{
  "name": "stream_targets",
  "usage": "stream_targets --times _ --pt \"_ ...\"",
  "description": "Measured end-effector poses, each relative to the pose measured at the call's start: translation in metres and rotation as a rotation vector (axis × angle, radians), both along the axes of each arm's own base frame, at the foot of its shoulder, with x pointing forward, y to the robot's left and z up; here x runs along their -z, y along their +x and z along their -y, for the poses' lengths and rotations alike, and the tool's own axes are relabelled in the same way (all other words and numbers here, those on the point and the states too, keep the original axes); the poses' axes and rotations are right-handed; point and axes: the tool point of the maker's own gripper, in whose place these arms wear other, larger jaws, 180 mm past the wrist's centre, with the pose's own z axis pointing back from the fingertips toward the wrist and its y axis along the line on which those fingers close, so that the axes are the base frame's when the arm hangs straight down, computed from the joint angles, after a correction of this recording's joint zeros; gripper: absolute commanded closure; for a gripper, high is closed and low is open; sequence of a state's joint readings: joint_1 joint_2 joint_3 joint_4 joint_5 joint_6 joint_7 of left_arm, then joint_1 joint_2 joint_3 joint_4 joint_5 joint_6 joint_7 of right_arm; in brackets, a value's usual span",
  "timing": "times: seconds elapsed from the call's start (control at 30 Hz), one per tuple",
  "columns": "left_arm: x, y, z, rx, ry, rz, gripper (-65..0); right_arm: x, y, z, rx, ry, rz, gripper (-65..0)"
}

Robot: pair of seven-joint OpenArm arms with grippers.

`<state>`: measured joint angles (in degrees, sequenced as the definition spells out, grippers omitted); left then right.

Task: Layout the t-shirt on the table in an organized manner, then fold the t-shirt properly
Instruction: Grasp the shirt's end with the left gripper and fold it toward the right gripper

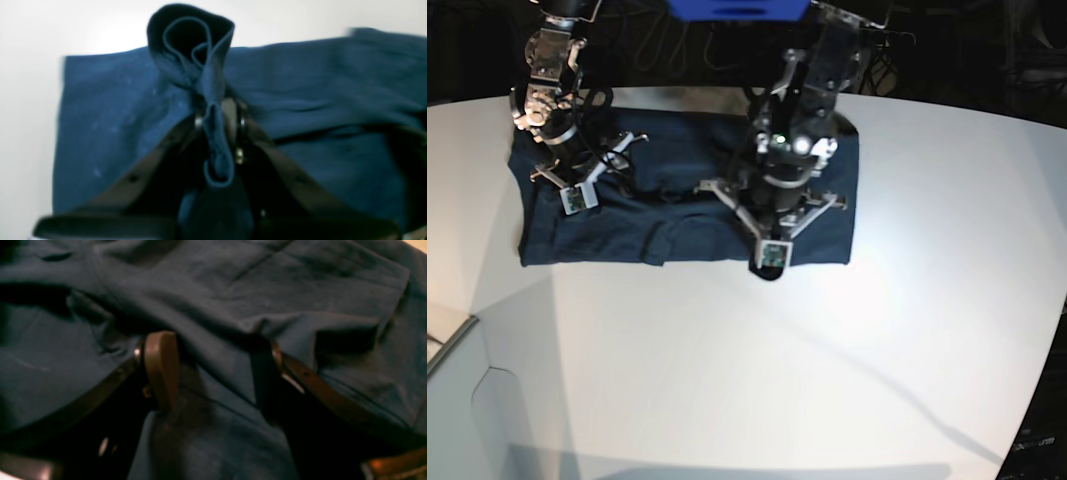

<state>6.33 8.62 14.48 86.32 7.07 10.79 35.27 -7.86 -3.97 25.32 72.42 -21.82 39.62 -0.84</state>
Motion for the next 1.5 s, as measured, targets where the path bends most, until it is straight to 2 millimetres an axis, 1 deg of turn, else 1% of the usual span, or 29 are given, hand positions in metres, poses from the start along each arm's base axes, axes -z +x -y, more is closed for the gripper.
stream_targets --times 0.07,0.17,0.27,0.37,0.53,0.73,0.9,0.97,1.0,1.07,1.1,1.2,1.23,1.27,1.37,1.43,1.5 --pt "0.000 0.003 0.007 0.003 0.013 0.008 0.0 0.000 0.000 0.000 0.000 0.000 -0.001 -34.1" --pt "0.005 0.001 0.021 0.049 0.030 -0.001 0.0 0.001 0.000 0.000 0.000 -0.001 -0.003 -34.1" --pt "0.008 -0.002 0.038 0.106 0.040 -0.009 0.0 0.000 0.000 0.000 0.000 -0.001 -0.002 -34.0" --pt "0.007 -0.001 0.056 0.162 0.047 -0.001 0.0 0.001 -0.001 0.000 0.000 0.000 -0.003 -34.0" --pt "0.010 0.003 0.059 0.181 0.061 -0.002 0.0 0.001 -0.001 0.000 0.000 0.000 -0.002 -34.0" --pt "0.005 0.011 0.070 0.170 -0.038 -0.025 0.0 0.001 -0.001 0.000 0.000 0.000 -0.002 -34.0" --pt "0.009 0.006 0.071 0.170 -0.049 -0.053 -0.3 0.001 -0.001 0.000 0.000 0.000 -0.003 -34.0" --pt "0.009 0.005 0.073 0.183 -0.045 -0.050 -3.9 0.001 -0.001 0.000 0.000 0.000 -0.002 -34.0" --pt "0.008 0.004 0.077 0.198 -0.040 -0.045 -7.1 0.001 -0.001 0.000 0.000 0.000 -0.002 -34.0" --pt "0.008 -0.003 0.087 0.233 -0.037 -0.044 -15.0 0.001 -0.001 0.000 0.000 -0.001 -0.003 -34.0" --pt "0.008 -0.006 0.091 0.243 -0.041 -0.047 -20.0 0.001 -0.001 0.000 0.000 0.000 -0.002 -34.0" --pt "0.007 -0.007 0.092 0.247 -0.041 -0.045 -32.5 0.001 -0.001 0.000 0.000 0.000 -0.002 -34.0" --pt "0.006 -0.006 0.092 0.246 -0.043 -0.042 -35.6 0.001 -0.001 0.000 0.000 0.000 -0.003 -34.0" --pt "0.003 -0.005 0.092 0.246 -0.047 -0.035 -36.8 0.001 -0.001 0.000 0.000 0.000 -0.003 -34.0" --pt "-0.010 -0.004 0.095 0.242 -0.071 -0.008 -36.9 0.001 -0.001 0.000 0.000 0.000 -0.003 -34.0" --pt "-0.024 -0.005 0.097 0.238 -0.100 0.024 -36.9 0.001 -0.001 0.000 0.000 0.000 -0.002 -34.0" --pt "-0.044 -0.006 0.092 0.233 -0.128 0.074 -36.9 0.001 -0.001 0.000 0.000 -0.001 -0.004 -34.0"
